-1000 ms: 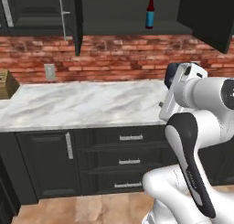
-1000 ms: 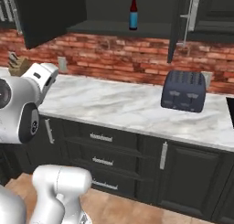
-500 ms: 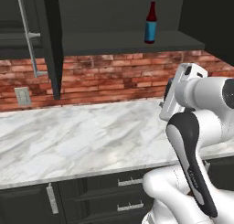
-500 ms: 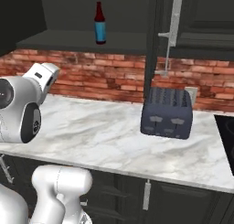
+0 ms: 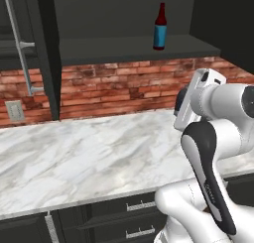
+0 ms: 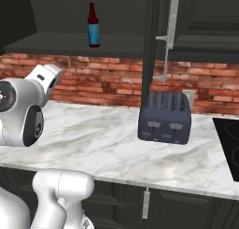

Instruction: Open the cabinet directly in front. Then move the beer and the mug to the dining counter with the jar on it.

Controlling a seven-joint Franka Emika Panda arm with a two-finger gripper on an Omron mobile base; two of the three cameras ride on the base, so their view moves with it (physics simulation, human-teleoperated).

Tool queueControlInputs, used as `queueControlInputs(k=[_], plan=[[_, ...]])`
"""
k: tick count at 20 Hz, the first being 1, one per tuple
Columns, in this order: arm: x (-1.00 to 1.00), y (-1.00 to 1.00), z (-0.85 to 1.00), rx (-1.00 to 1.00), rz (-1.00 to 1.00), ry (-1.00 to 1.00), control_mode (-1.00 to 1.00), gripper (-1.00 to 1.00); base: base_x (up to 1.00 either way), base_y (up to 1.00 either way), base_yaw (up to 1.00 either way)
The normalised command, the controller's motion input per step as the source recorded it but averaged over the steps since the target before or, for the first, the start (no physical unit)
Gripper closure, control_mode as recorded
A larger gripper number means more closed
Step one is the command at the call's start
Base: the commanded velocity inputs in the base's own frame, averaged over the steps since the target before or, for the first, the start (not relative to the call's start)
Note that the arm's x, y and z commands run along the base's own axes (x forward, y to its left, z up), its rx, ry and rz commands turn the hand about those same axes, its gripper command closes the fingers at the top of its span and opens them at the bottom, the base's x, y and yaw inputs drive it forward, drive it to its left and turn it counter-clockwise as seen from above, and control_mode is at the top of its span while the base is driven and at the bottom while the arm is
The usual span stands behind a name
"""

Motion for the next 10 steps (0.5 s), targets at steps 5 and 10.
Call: queueControlInputs(k=[5, 10], plan=[[0.00, 0.00, 0.00, 0.00, 0.00, 0.00, 1.00, -1.00, -0.05, -0.21, -0.08], [-0.09, -0.17, 0.44, 0.10, -0.28, 0.00, -1.00, -1.00, -0.05, -0.09, -0.04]])
